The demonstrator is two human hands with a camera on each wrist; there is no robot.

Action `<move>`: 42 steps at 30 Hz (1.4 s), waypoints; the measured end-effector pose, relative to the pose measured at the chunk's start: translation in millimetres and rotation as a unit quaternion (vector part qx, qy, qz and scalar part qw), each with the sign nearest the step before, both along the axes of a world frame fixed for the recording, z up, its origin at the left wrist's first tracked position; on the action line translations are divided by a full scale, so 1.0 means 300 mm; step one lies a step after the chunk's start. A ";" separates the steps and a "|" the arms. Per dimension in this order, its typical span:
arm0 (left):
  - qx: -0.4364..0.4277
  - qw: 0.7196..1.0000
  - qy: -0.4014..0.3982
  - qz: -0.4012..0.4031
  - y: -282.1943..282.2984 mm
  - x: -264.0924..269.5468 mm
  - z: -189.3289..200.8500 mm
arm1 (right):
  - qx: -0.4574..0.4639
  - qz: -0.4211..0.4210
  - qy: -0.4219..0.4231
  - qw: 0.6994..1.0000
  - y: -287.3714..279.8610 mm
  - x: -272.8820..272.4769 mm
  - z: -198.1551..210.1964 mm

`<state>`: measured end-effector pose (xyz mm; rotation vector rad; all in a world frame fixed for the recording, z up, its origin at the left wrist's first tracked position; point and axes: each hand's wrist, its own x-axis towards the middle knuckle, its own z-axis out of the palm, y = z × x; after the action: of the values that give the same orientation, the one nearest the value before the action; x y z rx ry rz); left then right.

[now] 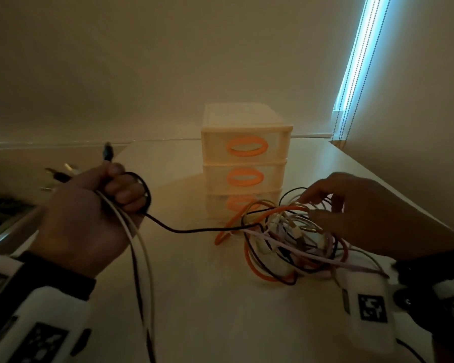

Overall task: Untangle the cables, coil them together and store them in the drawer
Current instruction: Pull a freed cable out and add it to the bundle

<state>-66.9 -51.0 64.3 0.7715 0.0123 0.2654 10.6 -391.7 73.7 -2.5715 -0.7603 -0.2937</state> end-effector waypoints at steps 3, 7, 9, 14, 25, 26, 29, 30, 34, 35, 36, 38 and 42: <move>-0.013 1.000 -0.018 -0.017 -0.073 -0.017 0.002 | 0.134 0.032 -0.075 0.988 0.046 -0.050 0.035; 0.013 0.999 0.007 -0.041 -0.157 -0.025 -0.011 | 0.255 0.181 0.098 0.945 0.228 -0.155 0.020; 0.015 0.998 -0.003 -0.059 -0.186 -0.033 -0.017 | 0.149 0.209 0.161 0.953 0.310 -0.193 -0.025; -0.025 0.998 0.019 -0.059 -0.118 -0.031 0.002 | 0.031 0.221 0.129 0.966 0.323 -0.163 -0.084; 0.098 0.942 0.000 -0.320 -0.115 -0.068 -0.013 | 0.167 0.041 -0.022 0.985 0.251 -0.077 -0.068; 0.138 0.930 0.000 -0.340 -0.147 -0.066 -0.039 | 0.193 0.037 -0.029 0.980 0.260 -0.079 -0.068; 0.179 0.919 0.009 -0.351 -0.199 -0.044 -0.078 | 0.247 0.072 -0.019 0.966 0.281 -0.087 -0.074; 0.176 0.927 0.014 -0.331 -0.200 -0.032 -0.086 | 0.255 0.096 -0.005 0.962 0.287 -0.095 -0.076; 0.124 0.962 0.024 -0.241 -0.196 -0.009 -0.087 | 0.172 0.213 0.007 0.962 0.311 -0.135 -0.089; 0.096 0.969 0.023 -0.225 -0.199 -0.011 -0.079 | 0.140 0.236 0.010 0.962 0.312 -0.141 -0.093; 0.063 0.976 0.025 -0.206 -0.197 -0.014 -0.071 | 0.111 0.249 0.028 0.962 0.308 -0.143 -0.095; 0.001 0.987 0.023 -0.161 -0.179 -0.015 -0.054 | 0.061 0.238 0.078 0.966 0.290 -0.139 -0.094; -0.056 0.991 0.014 -0.119 -0.113 -0.006 -0.024 | 0.072 0.144 -0.020 0.987 0.263 -0.097 -0.102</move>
<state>-68.8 -85.0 57.1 0.6577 -0.0383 0.0269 -18.4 -312.8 43.0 -2.2894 -1.0698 -0.2969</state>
